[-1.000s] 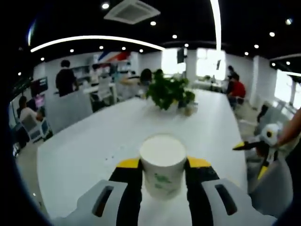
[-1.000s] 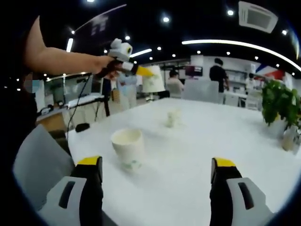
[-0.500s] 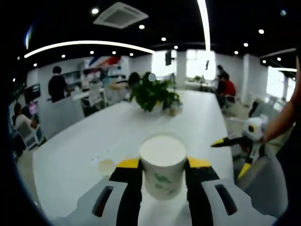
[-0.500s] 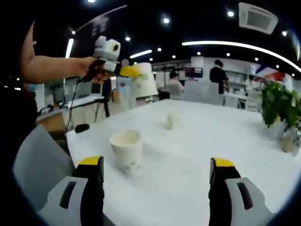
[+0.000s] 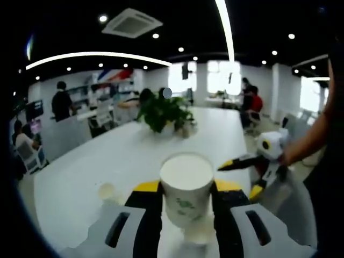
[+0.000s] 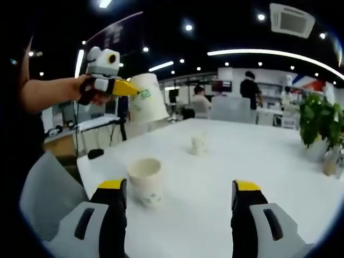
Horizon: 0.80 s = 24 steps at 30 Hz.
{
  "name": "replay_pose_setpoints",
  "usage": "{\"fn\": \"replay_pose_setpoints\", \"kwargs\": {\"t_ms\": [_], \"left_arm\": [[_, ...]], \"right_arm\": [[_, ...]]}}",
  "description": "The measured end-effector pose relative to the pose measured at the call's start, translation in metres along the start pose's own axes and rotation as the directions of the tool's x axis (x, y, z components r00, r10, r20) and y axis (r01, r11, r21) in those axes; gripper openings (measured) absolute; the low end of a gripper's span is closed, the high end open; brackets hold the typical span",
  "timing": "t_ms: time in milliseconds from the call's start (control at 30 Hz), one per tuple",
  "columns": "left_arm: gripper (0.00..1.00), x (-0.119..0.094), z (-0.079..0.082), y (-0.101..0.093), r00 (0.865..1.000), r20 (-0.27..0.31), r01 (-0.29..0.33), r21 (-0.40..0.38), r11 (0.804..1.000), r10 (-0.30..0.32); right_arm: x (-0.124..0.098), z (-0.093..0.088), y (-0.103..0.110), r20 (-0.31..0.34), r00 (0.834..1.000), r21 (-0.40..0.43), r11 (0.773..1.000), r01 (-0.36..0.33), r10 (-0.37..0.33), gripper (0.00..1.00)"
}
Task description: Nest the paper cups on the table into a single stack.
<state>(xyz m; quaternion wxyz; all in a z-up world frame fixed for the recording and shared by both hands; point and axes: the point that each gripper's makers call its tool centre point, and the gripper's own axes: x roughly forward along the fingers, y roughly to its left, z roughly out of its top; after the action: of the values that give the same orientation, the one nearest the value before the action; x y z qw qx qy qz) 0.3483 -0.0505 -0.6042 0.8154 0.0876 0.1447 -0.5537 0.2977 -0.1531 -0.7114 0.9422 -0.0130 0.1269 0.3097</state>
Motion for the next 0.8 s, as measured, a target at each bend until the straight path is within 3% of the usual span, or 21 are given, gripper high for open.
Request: {"fn": "replay_pose_setpoints", "kwargs": {"t_ms": [100,233,367,533,667,800], "left_arm": [[0.34,-0.006,0.003,-0.007,1.000,0.006,0.006,0.002,1.000,-0.006],[0.34,-0.015,0.015,-0.013,0.998,0.056,-0.002,-0.028,1.000,0.003],[0.34,-0.019,0.028,-0.020,0.996,0.094,0.002,-0.031,1.000,0.001],[0.34,-0.020,0.036,-0.025,0.994,0.107,0.016,-0.021,1.000,-0.014],[0.34,-0.023,0.042,-0.029,0.989,0.143,0.027,-0.040,0.999,-0.021],[0.34,-0.024,0.037,-0.032,0.989,0.144,0.039,-0.047,0.998,-0.032]], "right_arm": [[0.002,0.023,0.009,0.058,0.998,0.058,0.998,-0.033,0.029,0.76],[0.007,0.045,0.030,0.069,0.990,0.045,0.991,-0.125,0.122,0.63],[0.010,0.071,0.053,0.084,0.969,0.047,0.970,-0.238,0.233,0.49],[0.010,0.104,0.072,0.144,0.936,0.082,0.939,-0.333,0.320,0.47],[0.012,0.110,0.076,0.146,0.927,0.099,0.927,-0.362,0.346,0.43],[0.010,0.110,0.081,0.142,0.914,0.116,0.910,-0.397,0.381,0.33]]}}
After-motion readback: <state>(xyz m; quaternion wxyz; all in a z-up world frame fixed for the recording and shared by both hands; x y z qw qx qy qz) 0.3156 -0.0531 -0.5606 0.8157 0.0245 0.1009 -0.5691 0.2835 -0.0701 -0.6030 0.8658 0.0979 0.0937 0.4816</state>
